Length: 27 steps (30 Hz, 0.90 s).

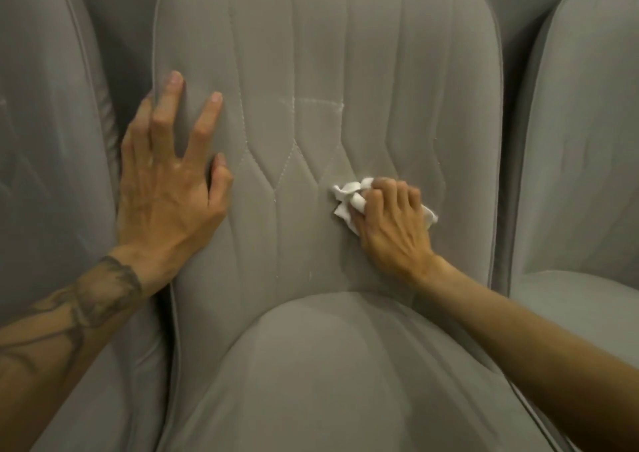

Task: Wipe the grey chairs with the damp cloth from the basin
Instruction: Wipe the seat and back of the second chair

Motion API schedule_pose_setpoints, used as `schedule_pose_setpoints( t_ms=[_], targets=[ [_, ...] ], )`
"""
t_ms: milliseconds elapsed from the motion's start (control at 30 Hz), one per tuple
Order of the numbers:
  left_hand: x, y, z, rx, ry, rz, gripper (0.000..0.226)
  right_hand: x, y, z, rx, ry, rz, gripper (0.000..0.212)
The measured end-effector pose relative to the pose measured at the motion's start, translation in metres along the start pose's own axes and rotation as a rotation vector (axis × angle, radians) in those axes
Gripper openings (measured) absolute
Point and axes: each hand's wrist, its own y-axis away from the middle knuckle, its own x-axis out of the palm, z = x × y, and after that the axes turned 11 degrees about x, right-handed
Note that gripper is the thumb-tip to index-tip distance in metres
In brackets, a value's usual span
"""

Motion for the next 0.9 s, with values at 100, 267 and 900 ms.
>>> schedule_pose_setpoints(
  t_ms=[100, 267, 900],
  targets=[
    [0.000, 0.001, 0.002, 0.000, -0.008, 0.008, 0.063, -0.002, -0.041, -0.011, 0.094, 0.019, -0.109, 0.026],
    [0.000, 0.001, 0.000, -0.005, -0.010, 0.004, 0.063, 0.013, -0.024, 0.008, 0.268, -0.048, -0.223, 0.033],
    [-0.005, -0.003, -0.002, -0.014, -0.003, 0.037, 0.063, 0.035, 0.046, 0.008, -0.291, -0.090, 0.122, 0.026]
  ],
)
